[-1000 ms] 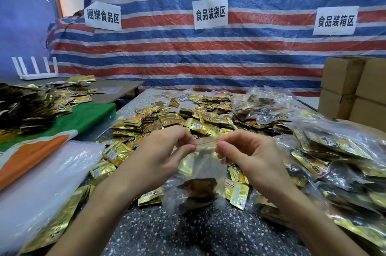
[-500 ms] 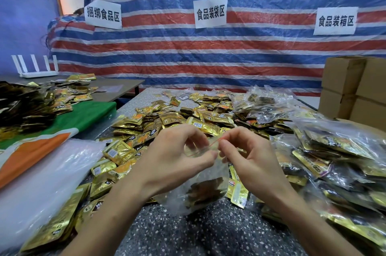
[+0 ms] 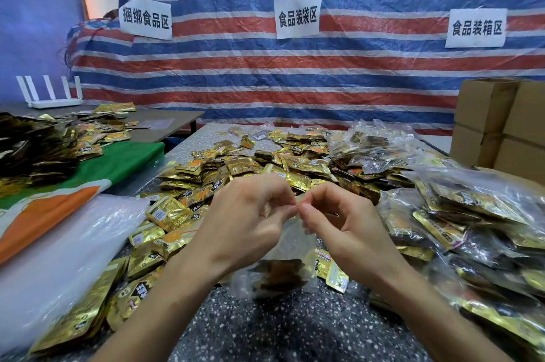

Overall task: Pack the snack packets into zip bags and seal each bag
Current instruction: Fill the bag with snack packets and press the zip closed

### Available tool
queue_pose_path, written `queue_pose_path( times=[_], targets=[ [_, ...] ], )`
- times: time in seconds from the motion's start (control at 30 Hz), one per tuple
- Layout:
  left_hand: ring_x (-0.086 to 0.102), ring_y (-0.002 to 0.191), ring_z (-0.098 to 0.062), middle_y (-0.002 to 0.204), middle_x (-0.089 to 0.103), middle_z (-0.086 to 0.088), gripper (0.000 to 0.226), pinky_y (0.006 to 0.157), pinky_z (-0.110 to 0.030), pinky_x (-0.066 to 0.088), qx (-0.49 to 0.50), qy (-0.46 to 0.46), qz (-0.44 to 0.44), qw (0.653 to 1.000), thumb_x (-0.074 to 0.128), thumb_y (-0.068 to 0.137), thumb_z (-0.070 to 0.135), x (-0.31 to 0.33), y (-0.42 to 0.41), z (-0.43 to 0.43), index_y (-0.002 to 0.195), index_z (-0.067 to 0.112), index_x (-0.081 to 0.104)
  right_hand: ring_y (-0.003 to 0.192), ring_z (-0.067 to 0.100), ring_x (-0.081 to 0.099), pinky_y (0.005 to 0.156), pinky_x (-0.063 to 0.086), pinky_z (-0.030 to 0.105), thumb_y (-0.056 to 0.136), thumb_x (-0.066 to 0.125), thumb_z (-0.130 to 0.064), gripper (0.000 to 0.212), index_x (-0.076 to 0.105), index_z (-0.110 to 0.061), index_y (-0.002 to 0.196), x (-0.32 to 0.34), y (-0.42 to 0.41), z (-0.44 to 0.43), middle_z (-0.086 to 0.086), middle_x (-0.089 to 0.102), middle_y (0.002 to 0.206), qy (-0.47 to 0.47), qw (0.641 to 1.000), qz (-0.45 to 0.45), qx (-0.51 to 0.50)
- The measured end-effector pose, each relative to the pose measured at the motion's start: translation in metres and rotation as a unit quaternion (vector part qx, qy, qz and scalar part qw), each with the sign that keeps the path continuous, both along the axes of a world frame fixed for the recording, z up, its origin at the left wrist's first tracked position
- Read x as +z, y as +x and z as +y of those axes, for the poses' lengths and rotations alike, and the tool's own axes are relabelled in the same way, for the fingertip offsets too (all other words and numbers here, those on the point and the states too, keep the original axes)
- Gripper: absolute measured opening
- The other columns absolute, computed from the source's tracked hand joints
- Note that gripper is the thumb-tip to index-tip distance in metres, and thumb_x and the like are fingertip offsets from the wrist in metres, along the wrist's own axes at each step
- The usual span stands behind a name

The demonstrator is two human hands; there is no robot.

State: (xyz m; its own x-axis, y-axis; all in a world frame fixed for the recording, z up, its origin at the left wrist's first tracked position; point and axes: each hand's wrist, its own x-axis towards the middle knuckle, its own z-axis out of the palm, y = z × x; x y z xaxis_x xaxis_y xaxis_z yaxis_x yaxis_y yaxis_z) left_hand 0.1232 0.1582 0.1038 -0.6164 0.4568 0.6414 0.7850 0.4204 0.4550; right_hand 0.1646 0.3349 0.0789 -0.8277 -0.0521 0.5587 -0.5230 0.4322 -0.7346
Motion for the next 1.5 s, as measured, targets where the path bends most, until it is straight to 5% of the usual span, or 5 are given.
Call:
queue_pose_path(
  times=[0.37,0.97,1.13,1.33,1.5],
  targets=[
    [0.063,0.075,-0.009,0.075,0.069,0.011,0.01,0.071,-0.034,0.051,-0.013,-0.002,-0.05,0.999,0.077,0.085,0.018,0.0,-0.003,-0.007,0.079,0.024,0.072,0.066,0.035,0.054,0.059,0.046,0.057,0.092,0.057,-0.029,0.01,0.06,-0.024,0.085,-0.002,0.001,0.002,-0.007,0.058,0.074,-0.016,0.999,0.023,-0.028],
    [0.062,0.079,-0.005,0.082,0.067,0.013,0.003,0.069,-0.025,0.049,-0.017,-0.006,0.013,1.0,0.07,0.09,0.02,-0.007,0.001,0.0,0.087,0.019,0.071,0.072,0.002,0.056,0.06,0.045,0.02,0.087,0.062,-0.029,0.008,0.061,-0.021,0.085,0.0,0.004,0.0,-0.013,0.062,0.079,0.006,0.999,0.022,-0.026],
    [0.063,0.076,-0.005,0.078,0.068,0.013,0.004,0.062,-0.016,0.045,-0.013,0.015,0.012,1.0,0.072,0.087,0.022,-0.008,0.0,-0.002,0.084,0.019,0.073,0.078,0.014,0.062,0.068,0.052,0.042,0.093,0.07,-0.022,0.005,0.068,-0.019,0.089,0.003,0.0,0.001,-0.008,0.066,0.082,0.042,0.999,0.021,-0.018],
    [0.065,0.082,-0.001,0.081,0.07,0.016,0.018,0.072,-0.009,0.045,-0.02,0.009,-0.044,0.999,0.08,0.082,0.02,-0.005,-0.006,-0.014,0.084,0.034,0.069,0.082,0.01,0.063,0.072,0.052,0.034,0.094,0.067,-0.015,0.008,0.067,-0.023,0.092,0.002,-0.002,0.011,-0.017,0.068,0.089,0.037,0.999,0.011,-0.025],
    [0.06,0.081,-0.005,0.082,0.063,0.018,0.008,0.076,-0.031,0.049,0.018,-0.032,0.002,0.999,0.074,0.088,0.021,-0.006,-0.006,-0.011,0.085,0.027,0.069,0.081,0.01,0.065,0.073,0.053,0.043,0.093,0.069,-0.018,0.01,0.068,-0.027,0.09,0.004,-0.002,0.013,-0.016,0.07,0.087,0.032,0.999,0.007,-0.026]
  ],
)
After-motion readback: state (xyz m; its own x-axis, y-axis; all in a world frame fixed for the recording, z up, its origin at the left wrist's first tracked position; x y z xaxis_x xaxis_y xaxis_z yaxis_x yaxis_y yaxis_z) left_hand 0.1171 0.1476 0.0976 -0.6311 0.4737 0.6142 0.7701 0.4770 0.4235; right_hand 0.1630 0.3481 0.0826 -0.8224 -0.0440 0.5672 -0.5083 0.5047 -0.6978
